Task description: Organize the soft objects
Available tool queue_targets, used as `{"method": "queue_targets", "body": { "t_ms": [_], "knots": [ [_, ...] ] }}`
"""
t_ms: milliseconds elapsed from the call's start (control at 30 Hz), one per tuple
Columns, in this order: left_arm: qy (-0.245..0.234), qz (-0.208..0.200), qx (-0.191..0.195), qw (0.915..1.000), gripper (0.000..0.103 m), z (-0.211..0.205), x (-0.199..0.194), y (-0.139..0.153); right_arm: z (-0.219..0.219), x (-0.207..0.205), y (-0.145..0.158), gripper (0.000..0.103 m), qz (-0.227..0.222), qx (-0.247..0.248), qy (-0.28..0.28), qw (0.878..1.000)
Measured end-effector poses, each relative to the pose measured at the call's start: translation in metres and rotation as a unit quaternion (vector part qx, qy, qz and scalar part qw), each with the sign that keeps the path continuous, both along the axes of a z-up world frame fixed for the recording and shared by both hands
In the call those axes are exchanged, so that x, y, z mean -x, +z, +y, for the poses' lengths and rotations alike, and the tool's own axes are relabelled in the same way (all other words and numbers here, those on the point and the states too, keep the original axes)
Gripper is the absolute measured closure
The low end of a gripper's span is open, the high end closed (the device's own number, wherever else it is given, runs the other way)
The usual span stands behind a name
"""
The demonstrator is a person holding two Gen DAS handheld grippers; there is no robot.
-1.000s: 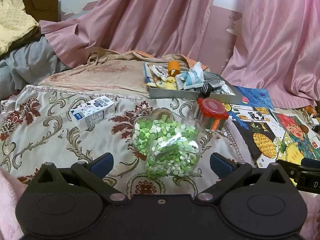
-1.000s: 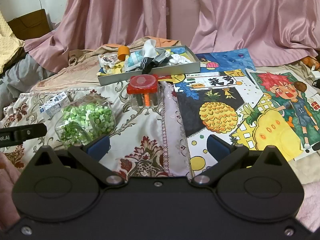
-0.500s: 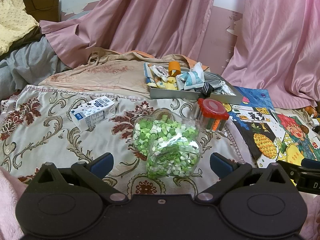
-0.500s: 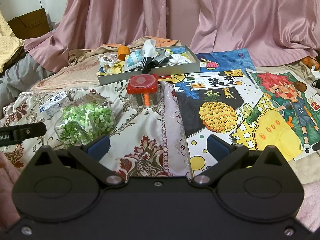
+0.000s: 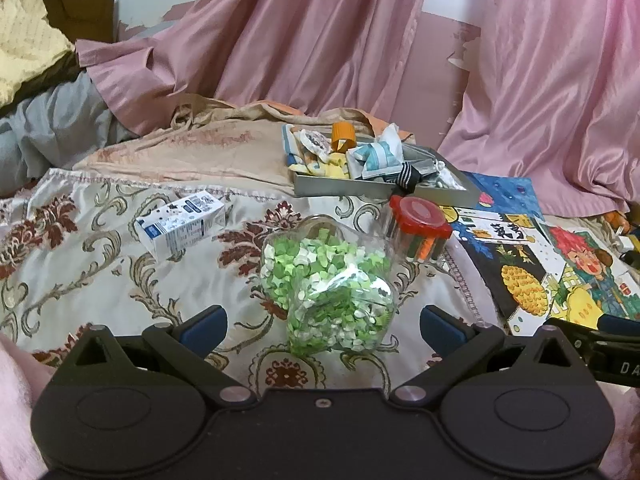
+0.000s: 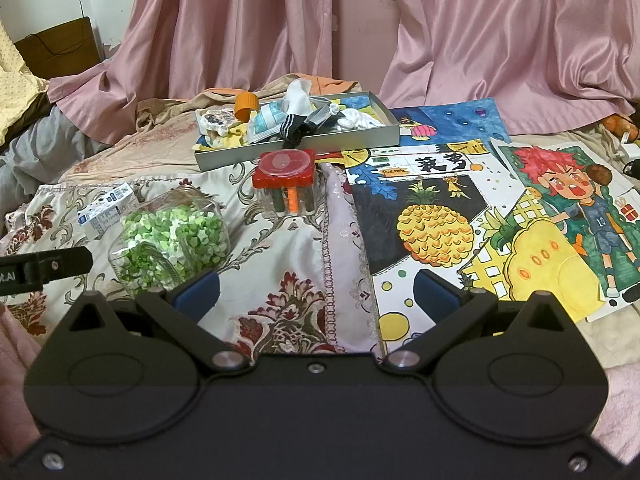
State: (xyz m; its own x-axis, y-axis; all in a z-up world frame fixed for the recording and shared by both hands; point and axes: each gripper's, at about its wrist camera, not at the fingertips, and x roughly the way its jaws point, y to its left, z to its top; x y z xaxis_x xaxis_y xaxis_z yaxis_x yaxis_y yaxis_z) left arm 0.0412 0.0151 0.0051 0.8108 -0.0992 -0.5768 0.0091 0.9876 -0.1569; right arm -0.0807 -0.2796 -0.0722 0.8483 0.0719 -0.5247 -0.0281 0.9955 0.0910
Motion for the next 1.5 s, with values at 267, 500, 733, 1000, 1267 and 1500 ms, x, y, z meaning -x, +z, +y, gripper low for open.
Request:
{"method": "queue_targets", "body": {
  "t_ms": [267,500,733,1000,1267,1500],
  "knots": [
    [0.000,-0.001,0.004,1.0000,0.001,-0.0008,0.0019,-0.0015,-0.0031,0.0002,0.0014,0.000,-0.002,0.001,-0.001,1.000],
    [-0.004,-0.005,-0.001,1.0000,0.001,-0.0039,0.0031,-0.0003,-0.0028,0.0003,0.0014,0.000,-0.003,0.000,-0.003,1.000],
    [-0.003,-0.005,-0.002,1.0000,0.001,-0.0038,0.0031,-0.0006,-0.0028,0.0003,0.0013,0.000,-0.002,0.000,-0.002,1.000],
    [-0.004,-0.006,-0.003,1.0000,0.001,-0.0036,0.0032,-0.0009,-0.0027,0.0003,0.0011,0.000,-0.003,0.000,-0.002,1.000],
    [-0.005,-0.006,-0.003,1.0000,0.001,-0.0034,0.0033,-0.0012,-0.0028,0.0001,0.0010,0.000,-0.003,0.001,-0.003,1.000],
    [-0.004,-0.006,-0.003,1.0000,0.001,-0.0041,0.0036,-0.0012,-0.0029,0.0002,0.0010,0.000,-0.003,0.001,-0.002,1.000]
  ]
}}
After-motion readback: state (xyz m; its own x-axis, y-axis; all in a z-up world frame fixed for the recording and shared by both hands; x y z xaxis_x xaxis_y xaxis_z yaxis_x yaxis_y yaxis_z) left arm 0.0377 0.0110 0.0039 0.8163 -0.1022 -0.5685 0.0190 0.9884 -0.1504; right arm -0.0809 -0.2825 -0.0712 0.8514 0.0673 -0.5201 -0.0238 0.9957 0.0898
